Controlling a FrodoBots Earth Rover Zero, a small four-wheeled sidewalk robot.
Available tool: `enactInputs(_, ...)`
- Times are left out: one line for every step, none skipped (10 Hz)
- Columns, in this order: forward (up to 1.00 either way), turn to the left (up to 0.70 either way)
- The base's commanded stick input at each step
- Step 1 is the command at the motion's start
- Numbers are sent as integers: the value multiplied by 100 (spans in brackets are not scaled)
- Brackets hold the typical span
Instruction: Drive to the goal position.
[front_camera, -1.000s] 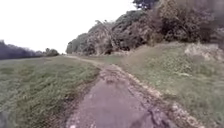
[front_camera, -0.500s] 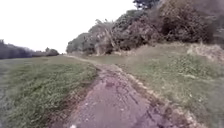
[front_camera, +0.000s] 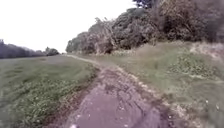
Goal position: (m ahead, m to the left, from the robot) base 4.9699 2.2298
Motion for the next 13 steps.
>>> enactInputs(70,0)
enactInputs(70,0)
enactInputs(70,0)
enactInputs(70,0)
enactInputs(70,0)
enactInputs(70,0)
enactInputs(70,0)
enactInputs(70,0)
enactInputs(70,0)
enactInputs(70,0)
enactInputs(70,0)
enactInputs(70,0)
enactInputs(70,0)
